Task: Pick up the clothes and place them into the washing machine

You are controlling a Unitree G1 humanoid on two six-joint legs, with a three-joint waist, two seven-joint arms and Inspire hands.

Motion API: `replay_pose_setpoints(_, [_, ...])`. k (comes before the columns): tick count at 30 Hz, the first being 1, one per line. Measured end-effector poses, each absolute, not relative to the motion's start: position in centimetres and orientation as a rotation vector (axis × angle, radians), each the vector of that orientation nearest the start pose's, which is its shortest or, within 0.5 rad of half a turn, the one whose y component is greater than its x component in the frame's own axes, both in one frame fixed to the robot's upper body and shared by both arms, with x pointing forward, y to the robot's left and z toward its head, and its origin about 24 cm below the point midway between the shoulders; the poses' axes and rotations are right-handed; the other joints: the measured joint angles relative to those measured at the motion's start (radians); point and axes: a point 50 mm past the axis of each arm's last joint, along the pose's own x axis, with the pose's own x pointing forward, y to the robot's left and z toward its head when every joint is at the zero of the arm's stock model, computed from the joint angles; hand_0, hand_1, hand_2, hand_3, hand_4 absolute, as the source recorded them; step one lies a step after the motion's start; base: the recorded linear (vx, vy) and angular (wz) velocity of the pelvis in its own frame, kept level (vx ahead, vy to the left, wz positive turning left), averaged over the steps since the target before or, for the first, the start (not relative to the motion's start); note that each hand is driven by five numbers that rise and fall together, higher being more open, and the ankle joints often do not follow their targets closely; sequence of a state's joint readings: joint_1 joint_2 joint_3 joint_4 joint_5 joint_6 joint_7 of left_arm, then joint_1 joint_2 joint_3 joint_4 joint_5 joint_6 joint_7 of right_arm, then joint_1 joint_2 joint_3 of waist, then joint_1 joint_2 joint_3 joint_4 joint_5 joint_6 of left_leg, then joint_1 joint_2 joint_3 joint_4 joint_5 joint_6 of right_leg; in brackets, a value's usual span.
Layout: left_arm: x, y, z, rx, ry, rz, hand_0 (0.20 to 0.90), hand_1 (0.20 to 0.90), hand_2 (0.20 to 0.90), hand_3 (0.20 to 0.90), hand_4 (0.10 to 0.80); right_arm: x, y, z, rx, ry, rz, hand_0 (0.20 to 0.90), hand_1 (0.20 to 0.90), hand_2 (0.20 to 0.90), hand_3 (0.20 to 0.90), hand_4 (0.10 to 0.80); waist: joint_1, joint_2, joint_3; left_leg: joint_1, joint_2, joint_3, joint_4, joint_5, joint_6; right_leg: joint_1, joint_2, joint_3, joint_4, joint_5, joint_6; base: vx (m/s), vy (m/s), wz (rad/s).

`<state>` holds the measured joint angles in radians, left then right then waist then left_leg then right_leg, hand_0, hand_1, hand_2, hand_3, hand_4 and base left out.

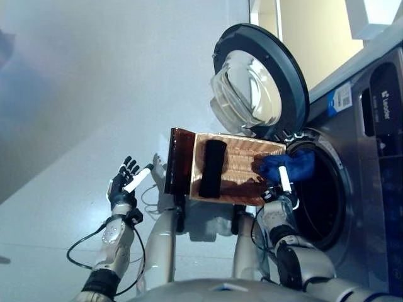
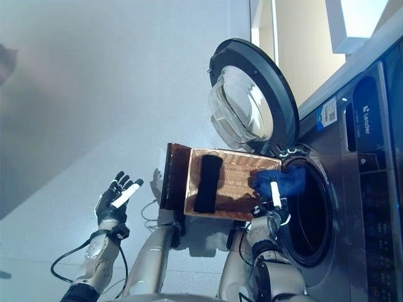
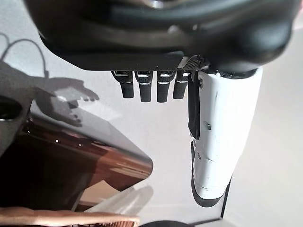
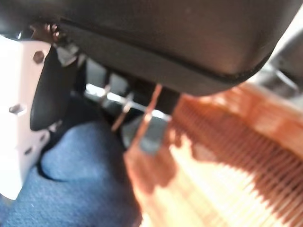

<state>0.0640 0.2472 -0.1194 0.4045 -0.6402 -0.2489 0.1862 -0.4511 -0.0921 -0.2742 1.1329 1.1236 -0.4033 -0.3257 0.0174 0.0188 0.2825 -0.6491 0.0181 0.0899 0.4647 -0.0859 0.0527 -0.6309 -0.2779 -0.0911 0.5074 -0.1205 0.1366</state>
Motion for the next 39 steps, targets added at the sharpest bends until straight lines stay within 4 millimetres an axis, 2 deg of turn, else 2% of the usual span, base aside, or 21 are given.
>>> replay_pose_setpoints(9, [21.8, 21.1, -3.7, -0.331, 0.245, 0.311, 0.900, 0.900, 0.900, 0.900, 0.800, 26.7, -23.3, -6.6, 1.112, 0.299, -1.107, 0.200, 0.200, 0.200, 0.200, 0.300, 0.000, 0.024, 0.031, -0.045, 0.003, 0.012, 0.043, -0.010, 0.000, -0.061, -0.001, 0.024, 0.055, -0.008, -0.006, -0.033, 0.014, -0.03])
replay_pose_setpoints(17, [22.0, 20.8, -3.6, -0.336, 0.241, 0.304, 0.900, 0.900, 0.900, 0.900, 0.800, 27.3, -23.7, -5.8, 1.150, 0.237, -1.149, 0.200, 0.200, 0.200, 0.200, 0.300, -0.003, 0.052, 0.048, -0.113, 0.017, 0.018, 0.200, -0.089, 0.007, -0.116, -0.001, 0.055, 0.171, -0.053, -0.001, 0.008, 0.013, -0.05])
replay_pose_setpoints(21, [21.8, 20.9, -3.6, -0.337, 0.243, 0.318, 0.900, 0.900, 0.900, 0.900, 0.800, 26.3, -24.7, -6.2, 1.205, 0.213, -1.246, 0.200, 0.200, 0.200, 0.200, 0.300, -0.004, 0.056, 0.046, -0.145, 0.021, 0.018, 0.284, -0.128, 0.008, -0.145, -0.004, 0.068, 0.247, -0.088, 0.006, -0.009, -0.004, 0.00])
replay_pose_setpoints(22, [21.7, 21.0, -3.6, -0.338, 0.243, 0.321, 0.900, 0.900, 0.900, 0.900, 0.800, 26.5, -25.0, -5.8, 1.215, 0.193, -1.264, 0.200, 0.200, 0.200, 0.200, 0.300, -0.005, 0.056, 0.047, -0.154, 0.022, 0.016, 0.304, -0.148, 0.016, -0.153, -0.007, 0.068, 0.266, -0.101, 0.013, 0.122, -0.018, 0.01])
replay_pose_setpoints(23, [21.6, 21.0, -3.7, -0.338, 0.245, 0.321, 0.900, 0.900, 0.900, 0.900, 0.800, 26.4, -25.3, -5.8, 1.228, 0.182, -1.278, 0.200, 0.200, 0.200, 0.200, 0.300, -0.004, 0.055, 0.043, -0.160, 0.022, 0.016, 0.311, -0.148, 0.009, -0.161, -0.007, 0.073, 0.275, -0.106, 0.009, 0.125, -0.020, 0.02])
replay_pose_setpoints(25, [21.3, 20.9, -3.7, -0.341, 0.246, 0.319, 0.900, 0.900, 0.900, 0.900, 0.800, 26.1, -26.2, -5.6, 1.237, 0.164, -1.317, 0.200, 0.200, 0.200, 0.200, 0.300, -0.005, 0.056, 0.044, -0.169, 0.022, 0.015, 0.332, -0.162, 0.015, -0.169, -0.009, 0.073, 0.296, -0.118, 0.011, 0.013, -0.005, 0.02])
replay_pose_setpoints(30, [20.9, 21.2, -3.8, -0.335, 0.253, 0.324, 0.900, 0.900, 0.900, 0.900, 0.800, 25.4, -28.8, -4.8, 1.248, 0.099, -1.421, 0.200, 0.200, 0.200, 0.200, 0.300, -0.004, 0.058, 0.035, -0.182, 0.023, 0.015, 0.352, -0.173, 0.011, -0.181, -0.012, 0.074, 0.315, -0.134, 0.011, -0.016, 0.000, 0.01])
replay_pose_setpoints(33, [20.8, 21.2, -3.8, -0.347, 0.250, 0.323, 0.900, 0.900, 0.900, 0.900, 0.800, 24.9, -31.4, -3.6, 1.271, 0.021, -1.513, 0.200, 0.200, 0.200, 0.200, 0.300, -0.002, 0.062, 0.024, -0.203, 0.022, 0.016, 0.373, -0.174, 0.020, -0.199, -0.015, 0.075, 0.333, -0.139, 0.012, -0.050, 0.005, 0.03])
replay_pose_setpoints(39, [20.6, 21.3, -3.9, -0.345, 0.256, 0.326, 0.900, 0.900, 0.900, 0.900, 0.800, 24.1, -34.3, -2.3, 1.266, -0.060, -1.574, 0.200, 0.200, 0.200, 0.200, 0.300, -0.002, 0.066, 0.016, -0.217, 0.021, 0.019, 0.374, -0.174, 0.023, -0.215, -0.018, 0.079, 0.334, -0.137, 0.013, 0.000, 0.000, 0.00])
